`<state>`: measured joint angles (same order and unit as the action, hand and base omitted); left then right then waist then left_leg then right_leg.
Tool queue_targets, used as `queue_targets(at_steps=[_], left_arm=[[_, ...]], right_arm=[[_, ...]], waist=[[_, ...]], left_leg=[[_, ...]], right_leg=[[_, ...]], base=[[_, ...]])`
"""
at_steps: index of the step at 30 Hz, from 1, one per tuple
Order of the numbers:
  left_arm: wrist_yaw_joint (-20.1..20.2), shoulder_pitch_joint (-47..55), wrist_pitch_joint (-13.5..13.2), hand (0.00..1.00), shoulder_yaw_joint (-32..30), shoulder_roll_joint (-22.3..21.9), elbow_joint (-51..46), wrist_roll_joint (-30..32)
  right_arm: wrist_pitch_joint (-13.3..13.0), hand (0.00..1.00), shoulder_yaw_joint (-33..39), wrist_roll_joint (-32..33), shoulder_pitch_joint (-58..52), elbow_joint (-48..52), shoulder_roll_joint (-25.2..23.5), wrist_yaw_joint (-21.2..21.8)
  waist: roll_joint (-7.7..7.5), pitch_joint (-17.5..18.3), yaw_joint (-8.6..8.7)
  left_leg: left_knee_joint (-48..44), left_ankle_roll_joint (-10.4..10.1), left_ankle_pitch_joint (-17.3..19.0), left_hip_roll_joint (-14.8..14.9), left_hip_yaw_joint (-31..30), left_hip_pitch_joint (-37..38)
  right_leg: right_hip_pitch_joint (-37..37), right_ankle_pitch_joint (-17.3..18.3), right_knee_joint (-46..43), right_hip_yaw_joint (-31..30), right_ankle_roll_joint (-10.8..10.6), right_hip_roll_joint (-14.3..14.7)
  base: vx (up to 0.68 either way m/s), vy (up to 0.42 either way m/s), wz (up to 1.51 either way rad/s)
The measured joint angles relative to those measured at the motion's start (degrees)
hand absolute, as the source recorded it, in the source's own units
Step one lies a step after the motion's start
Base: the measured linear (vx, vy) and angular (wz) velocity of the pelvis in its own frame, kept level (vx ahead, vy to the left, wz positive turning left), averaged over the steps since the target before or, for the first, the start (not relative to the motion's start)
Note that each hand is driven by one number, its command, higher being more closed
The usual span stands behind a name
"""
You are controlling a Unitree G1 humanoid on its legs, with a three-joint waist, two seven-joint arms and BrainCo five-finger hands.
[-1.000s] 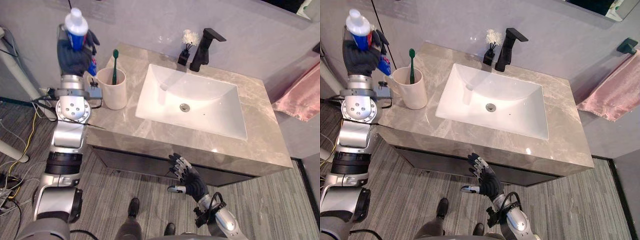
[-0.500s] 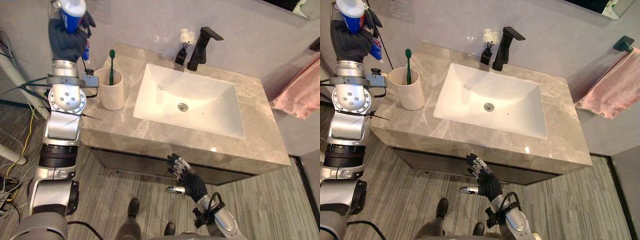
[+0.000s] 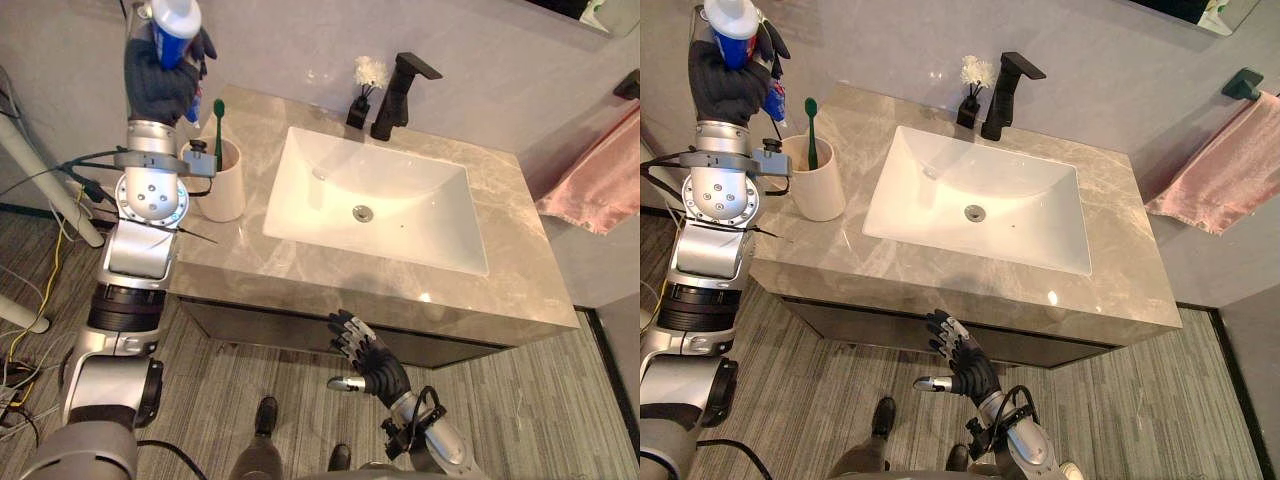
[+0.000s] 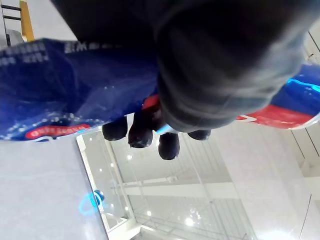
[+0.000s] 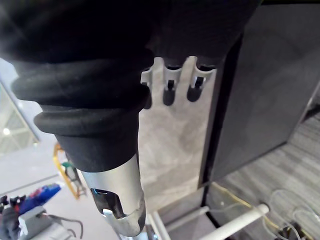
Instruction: Organize washtable
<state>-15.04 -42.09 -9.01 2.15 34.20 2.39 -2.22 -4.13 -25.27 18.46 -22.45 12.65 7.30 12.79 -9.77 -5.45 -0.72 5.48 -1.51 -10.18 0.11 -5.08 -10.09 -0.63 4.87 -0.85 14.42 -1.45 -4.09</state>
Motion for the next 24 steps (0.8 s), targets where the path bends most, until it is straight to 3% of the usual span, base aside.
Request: queue_targets(at_steps=[24], left_arm=[[1.3,6.3,0.1,1.00,-0.1,-2.7,0.6,-0.6]], right_arm=[[0.0,0.00,0.2,0.0,-0.5,0.0,1.1,0.0]], waist=[[1.39,-0.9,-0.06]], left_leg=[[0.0,0.1,0.0,-0.1,0.4,0.1]], right_leg=[[-0.4,-0.3,-0.4,-0.5,-0.4,0.0]], base=[[0.00,-0.001,-0.01]])
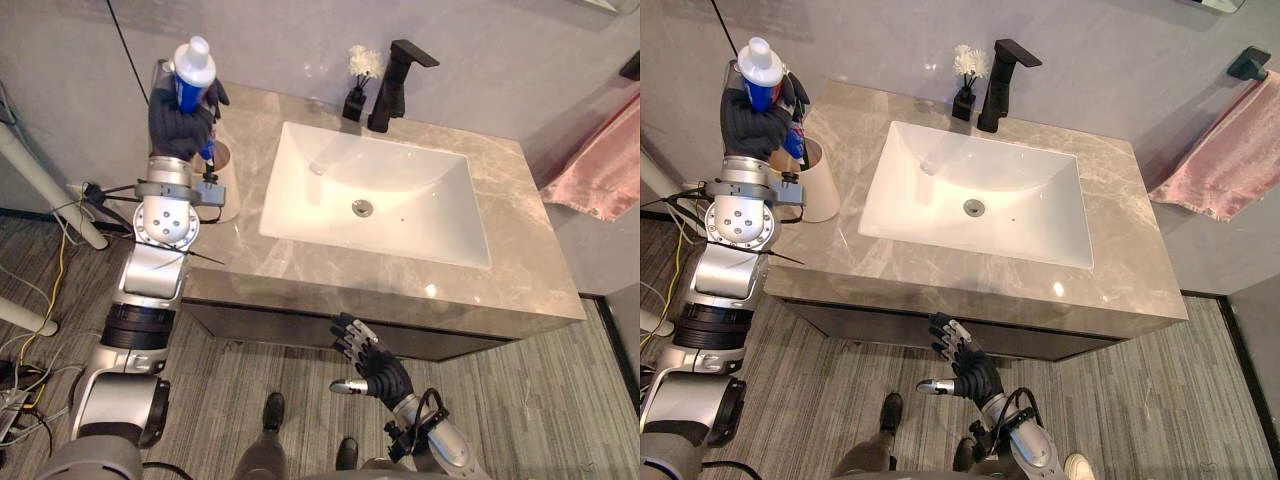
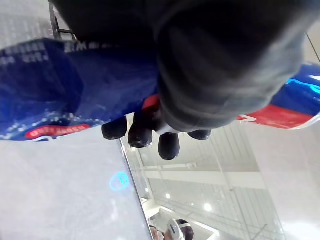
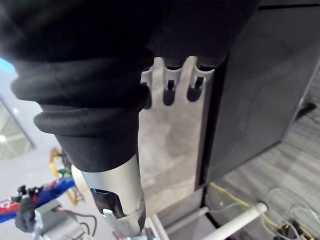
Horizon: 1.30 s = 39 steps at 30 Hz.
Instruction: Organize washtable
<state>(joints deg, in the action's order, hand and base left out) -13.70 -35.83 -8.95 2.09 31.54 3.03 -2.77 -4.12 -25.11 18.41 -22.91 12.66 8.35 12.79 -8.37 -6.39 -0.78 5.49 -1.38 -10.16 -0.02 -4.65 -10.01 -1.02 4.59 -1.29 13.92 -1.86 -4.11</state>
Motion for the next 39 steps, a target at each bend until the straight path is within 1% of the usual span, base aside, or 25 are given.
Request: queue_targets(at_steps=[4,13,20,27,28,33,34,39], left_arm=[[0.0,0.9,0.0,1.00,-0.2,0.0,0.0,0.0],[0.0,1.5,0.1,1.00,-0.7,-1.8,0.0,0.0],[0.1,3.5,0.1,1.00,-0.9,-1.8,0.0,-0.2],[0.5,3.6,0.1,1.00,-2.6,-1.8,0.0,-1.5],[1.0,3.7,0.1,0.00,-2.6,-1.8,0.0,-1.7],[1.3,3.7,0.4,0.00,-2.6,-1.8,2.1,-2.7],[1.3,3.7,1.0,0.00,-2.6,-1.9,2.3,-3.3],[1.2,3.7,1.2,0.00,-2.9,-1.4,2.3,-3.9]], right_arm=[[0.0,0.00,0.0,0.0,0.0,0.0,0.0,0.0],[0.0,0.00,0.1,0.0,-0.4,0.0,0.1,0.0],[0.0,0.00,0.6,0.0,-0.6,0.0,0.1,0.0],[0.0,0.00,1.0,0.0,-1.7,0.0,0.1,0.0],[0.0,0.00,1.0,0.0,-1.7,0.0,0.1,0.0],[0.0,0.00,1.0,-0.1,-1.8,0.0,0.1,0.0],[0.0,0.00,1.0,-0.1,-1.9,0.0,0.1,0.0],[0.0,0.00,1.0,-0.9,-2.3,0.0,0.0,0.0]], waist=[[0.01,0.0,0.05],[0.02,0.0,0.02],[0.02,0.0,0.01],[0.02,0.0,0.00],[0.02,0.0,0.03],[0.03,0.0,0.05],[0.03,0.0,0.05],[0.02,0.0,0.02]], left_leg=[[0.0,0.0,0.0,0.0,0.0,0.0],[0.0,0.0,0.0,0.0,0.0,0.0],[0.0,0.1,0.1,0.1,0.2,0.0],[0.0,0.1,0.1,0.1,0.4,0.0],[0.0,0.2,0.1,0.1,0.4,0.0],[0.0,0.3,0.3,0.1,0.9,0.2],[0.0,0.3,0.3,0.1,0.9,0.2],[0.0,0.4,0.3,0.0,1.0,0.2]], right_leg=[[0.0,0.0,0.0,0.0,0.0,0.0],[0.0,0.0,-0.1,0.0,0.0,0.0],[-0.1,0.0,-0.1,-0.1,0.0,0.0],[-0.2,-0.3,0.1,-0.5,-0.1,0.0],[-0.2,-0.3,0.1,-0.5,-0.1,0.0],[-0.3,-0.4,0.1,-1.0,0.0,0.0],[-0.3,-0.4,0.1,-1.0,0.0,0.0],[-0.3,-0.4,0.2,-1.1,0.0,0.0]], base=[[0.00,0.000,0.00],[0.00,0.000,0.00],[0.00,0.000,0.00],[0.00,0.000,0.00],[0.00,0.000,-0.04],[0.00,0.000,-0.04],[0.00,0.000,0.00],[0.00,0.000,0.00]])
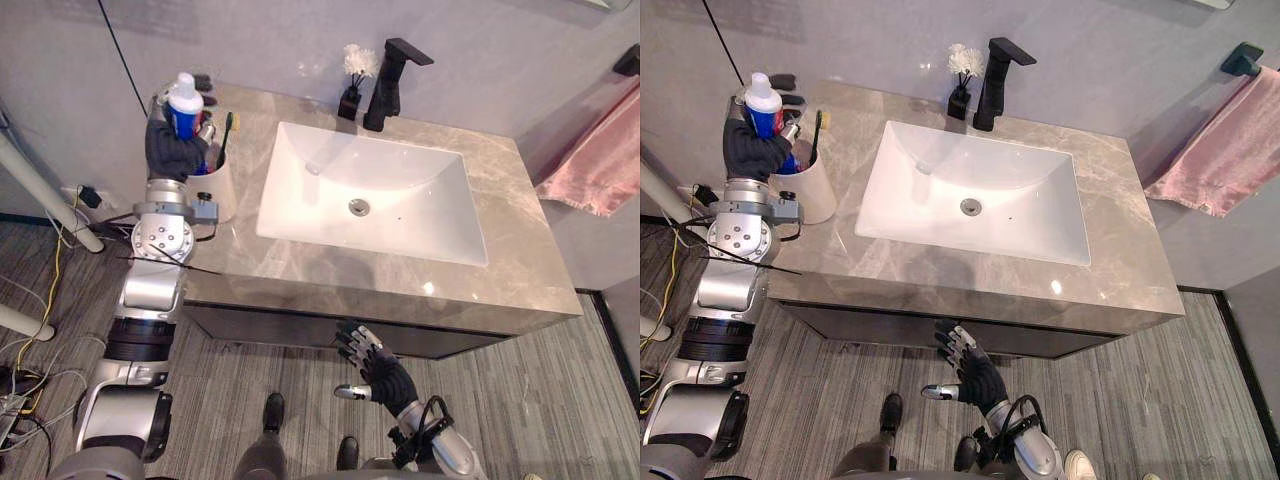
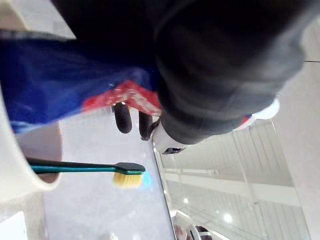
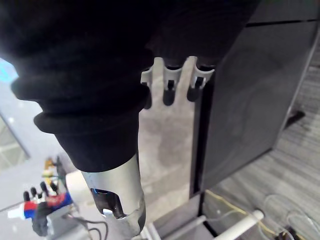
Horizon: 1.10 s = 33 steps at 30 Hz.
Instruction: Organize washtable
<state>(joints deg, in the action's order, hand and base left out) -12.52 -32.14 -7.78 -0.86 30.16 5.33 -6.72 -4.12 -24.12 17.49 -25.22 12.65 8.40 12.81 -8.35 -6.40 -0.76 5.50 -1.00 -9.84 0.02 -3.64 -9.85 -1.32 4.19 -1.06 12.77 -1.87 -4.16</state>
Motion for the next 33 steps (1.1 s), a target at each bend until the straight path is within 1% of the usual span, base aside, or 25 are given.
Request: queue_targets(at_steps=[2,8,12,16,19,21,22,24,25,26,27,29,30,31,32,33], left_arm=[[-0.1,-0.1,0.0,0.00,0.0,0.3,0.0,-0.5],[-0.1,-5.7,-0.2,0.00,0.0,3.8,0.0,-1.7],[0.0,-7.2,-0.3,0.00,0.1,5.3,0.0,-2.3],[0.0,-7.7,-0.3,0.00,0.2,7.8,0.0,-4.0],[0.0,-9.4,-0.5,0.00,0.2,10.9,0.0,-4.3],[-0.1,-10.3,-1.6,0.00,0.2,13.6,-0.5,-5.1],[-0.1,-10.3,-2.2,1.00,0.0,15.4,-1.7,-5.2],[0.0,-9.7,-2.9,1.00,-1.2,16.6,-5.2,-5.6],[0.0,-7.4,-4.1,1.00,-3.9,16.6,-8.7,-6.1],[0.1,-4.7,-5.0,1.00,-6.2,16.6,-11.4,-6.2],[0.9,1.3,-6.4,1.00,-9.6,16.0,-15.5,-6.6],[1.9,6.3,-6.6,1.00,-11.1,14.8,-18.2,-7.3],[3.0,10.7,-6.6,1.00,-11.3,13.1,-20.1,-7.9],[3.8,14.2,-6.6,1.00,-11.4,11.2,-21.1,-8.2],[4.6,18.7,-6.5,1.00,-11.4,8.0,-22.4,-8.4],[5.1,20.8,-6.4,1.00,-11.4,6.3,-22.9,-8.4]], right_arm=[[0.0,0.00,0.0,0.0,0.0,0.0,0.0,0.0],[0.0,0.00,0.0,-0.1,0.1,0.0,-0.1,0.0],[0.0,0.00,0.0,-0.1,0.1,0.0,-0.1,0.0],[0.0,0.00,0.0,-0.1,0.9,-0.1,-0.1,0.0],[0.0,0.00,0.2,-0.1,1.4,-0.1,-0.1,0.0],[0.0,0.00,0.7,-0.1,1.4,-0.1,-0.1,0.0],[0.0,0.00,1.2,-0.1,1.5,-0.2,-0.1,0.0],[0.0,0.00,1.3,-0.1,1.8,-1.0,0.0,0.0],[0.0,0.00,1.3,-0.1,2.1,-1.2,0.0,0.0],[0.0,0.00,1.5,-0.2,2.3,-1.2,0.0,0.0],[0.0,0.00,1.7,-0.3,2.3,-1.2,-0.1,0.2],[0.0,0.00,2.0,-0.7,2.3,-1.2,-0.1,0.5],[0.0,0.00,2.7,-1.2,2.1,-1.3,-0.2,1.0],[0.0,0.00,3.0,-1.4,1.9,-1.3,-0.5,1.1],[0.0,0.00,3.4,-1.8,1.8,-1.5,-0.6,1.1],[0.1,0.00,3.5,-1.9,1.8,-1.6,-0.8,1.1]], waist=[[-0.01,0.0,-0.01],[0.01,0.0,-0.02],[0.16,0.1,-0.04],[0.97,0.5,-0.10],[1.80,1.2,-0.25],[2.37,1.9,-0.25],[2.76,2.2,-0.34],[3.13,2.4,-0.52],[3.47,2.8,-0.52],[3.79,3.0,-0.53],[4.47,3.5,-0.68],[4.94,3.9,-1.12],[5.29,4.2,-1.77],[5.46,4.4,-1.82],[5.57,4.6,-1.90],[5.54,4.6,-1.96]], left_leg=[[0.0,0.0,0.0,0.0,0.0,0.0],[0.0,0.0,0.0,0.0,0.0,0.1],[0.0,0.0,0.0,0.0,0.2,0.2],[0.0,0.0,0.0,-0.1,0.2,0.3],[0.0,0.0,0.0,-0.1,0.1,0.3],[0.0,0.1,-0.1,-0.1,0.1,0.3],[0.0,0.3,-0.2,-0.2,0.0,0.5],[0.0,0.2,-0.2,-0.2,-0.2,1.0],[0.0,0.0,0.0,-0.2,-0.3,1.0],[0.1,0.0,0.0,-0.1,-0.3,1.0],[0.1,0.0,0.0,-0.1,-0.3,1.0],[0.1,0.0,0.0,-0.1,-0.4,1.0],[0.1,0.0,0.0,-0.1,-0.5,1.0],[0.1,-0.1,-0.1,-0.1,-0.8,1.0],[0.1,-0.1,-0.1,0.0,-1.1,1.0],[0.1,-0.2,-0.1,0.0,-1.2,1.0]], right_leg=[[0.0,0.0,0.0,0.0,0.0,0.0],[0.0,0.0,0.0,0.0,0.0,0.0],[0.0,0.0,-0.1,-0.2,0.0,0.0],[0.0,0.0,-0.2,-0.2,0.0,-0.1],[0.1,0.0,-0.3,-0.1,0.0,-0.1],[0.2,0.0,-0.3,-0.1,0.0,-0.1],[0.4,0.0,-0.2,0.0,0.0,-0.1],[1.2,0.0,0.1,0.3,0.1,-0.1],[1.2,0.1,0.2,0.4,0.2,-0.1],[1.2,0.2,0.2,0.4,0.3,-0.1],[1.3,0.3,0.2,0.4,0.4,-0.1],[1.3,0.3,0.3,0.5,0.4,-0.1],[1.4,0.3,0.3,0.6,0.4,-0.2],[1.5,0.3,0.3,0.9,0.3,-0.2],[1.8,0.3,0.5,1.3,0.3,-0.3],[1.8,0.3,0.5,1.4,0.3,-0.3]], base=[[0.00,0.000,0.00],[0.00,0.000,0.00],[0.00,0.000,0.00],[0.00,0.000,0.00],[0.00,0.000,0.00],[0.00,0.000,0.00],[0.00,0.000,0.00],[0.00,-0.002,0.06],[0.00,-0.005,0.06],[0.00,0.000,0.00],[0.00,0.000,0.00],[0.00,-0.001,0.02],[0.01,-0.002,0.07],[0.00,0.000,0.15],[-0.01,-0.001,0.15],[-0.02,0.000,0.12]])
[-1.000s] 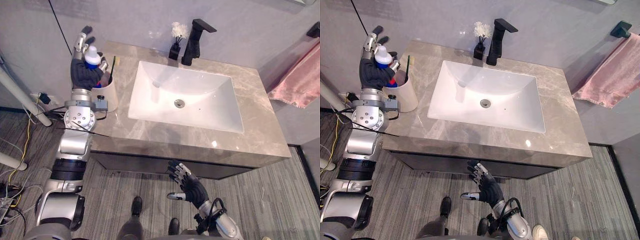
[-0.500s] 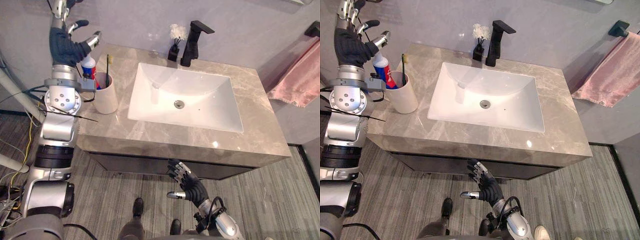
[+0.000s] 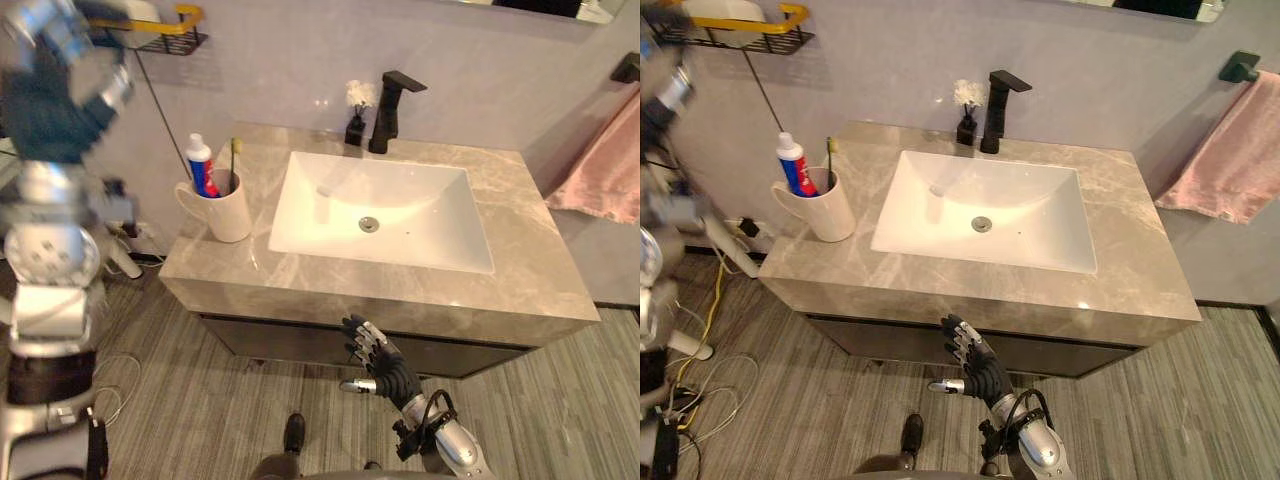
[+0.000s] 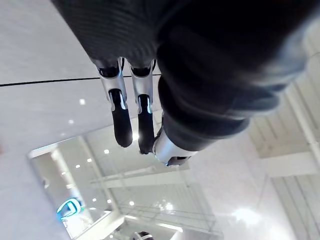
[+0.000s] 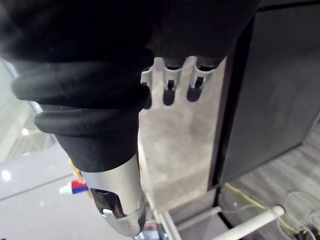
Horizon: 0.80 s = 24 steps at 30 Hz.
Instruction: Organize washtable
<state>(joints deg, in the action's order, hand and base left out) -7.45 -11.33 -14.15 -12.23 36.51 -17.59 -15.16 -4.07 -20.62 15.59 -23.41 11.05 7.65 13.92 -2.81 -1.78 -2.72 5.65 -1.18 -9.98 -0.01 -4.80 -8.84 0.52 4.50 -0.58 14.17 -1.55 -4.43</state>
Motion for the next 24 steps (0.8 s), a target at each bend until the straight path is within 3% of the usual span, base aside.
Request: queue_targets(at_steps=[5,8,17,24], left_arm=[[2.6,13.1,2.0,1.00,1.5,-14.0,-1.2,0.0],[4.3,16.8,3.3,1.00,4.2,-17.8,-1.2,0.0],[6.1,16.9,5.3,1.00,5.5,-20.7,0.8,0.1],[6.2,15.4,7.3,1.00,5.9,-20.6,8.0,1.5]], right_arm=[[0.2,0.00,0.4,-0.5,-0.3,-0.1,-0.6,0.0],[0.5,0.00,0.5,-0.5,-0.9,-0.1,-0.9,0.0],[0.8,0.00,1.6,-0.5,-0.9,0.0,-1.7,-0.1],[0.8,0.00,2.7,-0.5,-0.7,0.0,-1.6,-0.1]], waist=[[-0.59,0.4,0.01],[-0.72,0.5,0.10],[-1.04,0.3,0.34],[-2.62,-1.0,0.40]], left_leg=[[0.3,-0.1,-0.1,-0.1,-0.5,-0.1],[0.3,-0.1,-0.1,-0.3,-0.6,-0.2],[0.2,-0.1,-0.1,-0.3,-0.1,-0.2],[-0.1,0.0,0.0,0.3,1.2,-0.1]], right_leg=[[0.2,0.2,-0.1,0.5,-0.2,-0.2],[0.2,0.3,-0.2,0.8,-0.2,-0.5],[0.0,0.3,-0.3,0.4,-0.3,-0.6],[-0.8,0.0,-0.3,-1.3,-0.3,-0.3]], base=[[-0.01,0.003,0.06],[0.01,0.014,0.06],[0.01,-0.003,-0.02],[0.01,-0.011,-0.14]])
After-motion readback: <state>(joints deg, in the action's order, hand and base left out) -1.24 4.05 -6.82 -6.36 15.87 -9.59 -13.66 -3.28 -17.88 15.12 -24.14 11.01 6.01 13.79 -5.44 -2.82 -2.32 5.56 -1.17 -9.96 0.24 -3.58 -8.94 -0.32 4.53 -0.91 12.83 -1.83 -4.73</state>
